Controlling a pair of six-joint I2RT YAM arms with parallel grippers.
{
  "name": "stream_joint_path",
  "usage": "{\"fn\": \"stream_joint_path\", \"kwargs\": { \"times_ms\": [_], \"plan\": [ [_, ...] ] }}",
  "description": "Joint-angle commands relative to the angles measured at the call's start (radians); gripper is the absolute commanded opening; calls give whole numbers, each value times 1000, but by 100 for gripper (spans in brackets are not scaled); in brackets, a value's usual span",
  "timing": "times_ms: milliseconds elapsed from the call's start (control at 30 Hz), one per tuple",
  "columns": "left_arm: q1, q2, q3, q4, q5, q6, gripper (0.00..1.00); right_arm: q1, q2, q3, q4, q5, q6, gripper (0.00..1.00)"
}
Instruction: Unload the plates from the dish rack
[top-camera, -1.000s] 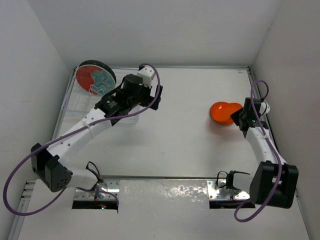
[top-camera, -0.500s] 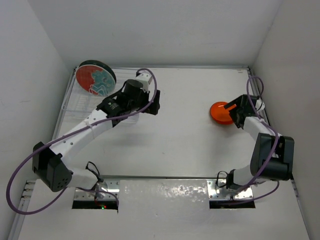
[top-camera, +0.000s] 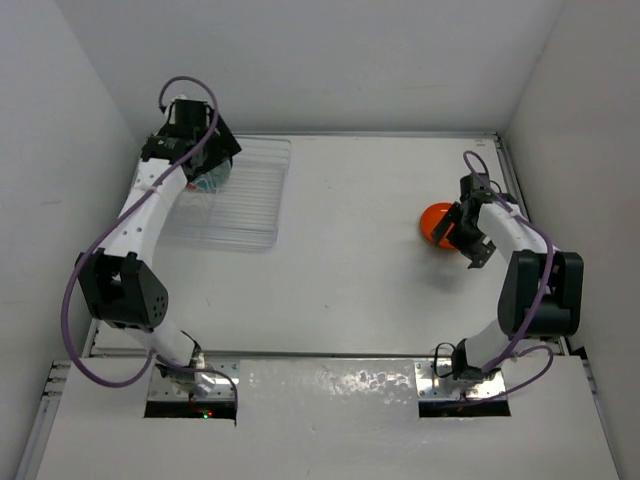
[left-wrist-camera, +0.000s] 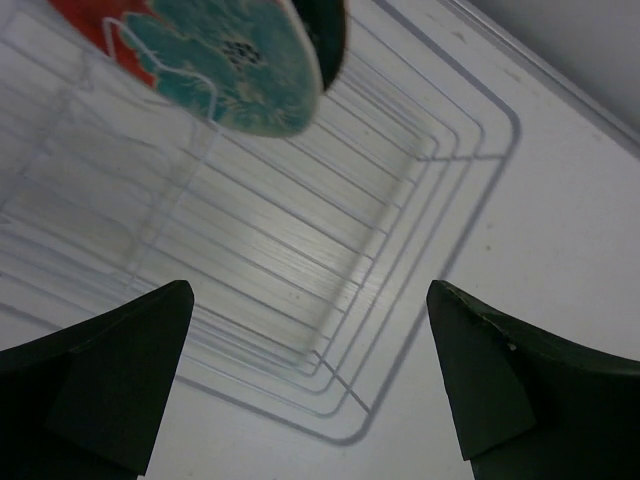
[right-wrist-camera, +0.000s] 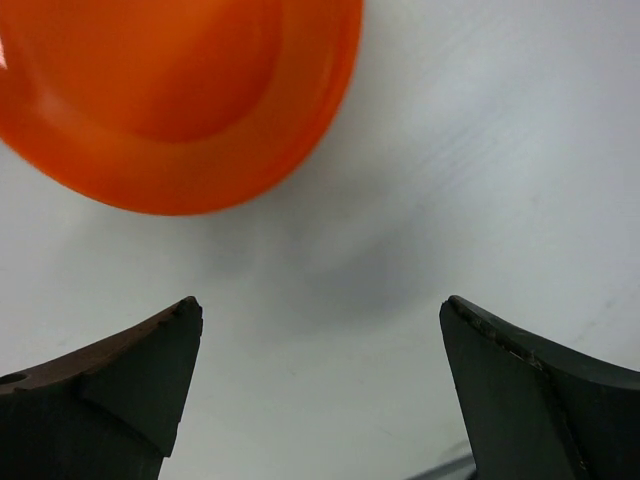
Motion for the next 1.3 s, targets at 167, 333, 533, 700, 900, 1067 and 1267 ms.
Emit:
{"fn": "stream_joint_path", "kwargs": {
  "times_ms": [167, 333, 533, 700, 900, 1067, 1267],
  "plan": [
    [230, 64, 145, 4, 75, -167, 100, 97, -213, -62, -12, 39, -59, 99],
    [387, 67, 19, 274, 242, -306, 99, 130, -298, -108, 6, -149, -99, 99],
    [405, 226, 113, 368, 334, -397, 80, 139, -405, -193, -21, -170, -131, 99],
    [407, 279, 130, 403, 354, -447, 55, 139, -430, -203, -52, -159, -157, 99],
    [405, 306, 99, 445, 385, -472, 41, 139, -404, -190, -49, -156, -171, 99],
    [405, 325, 99, 442, 389, -484, 20, 141, -373, -153, -52, -161, -180, 99],
    [405, 352, 126, 400, 376, -497, 17, 139, -342, -122, -43, -165, -180, 99]
  ]
}}
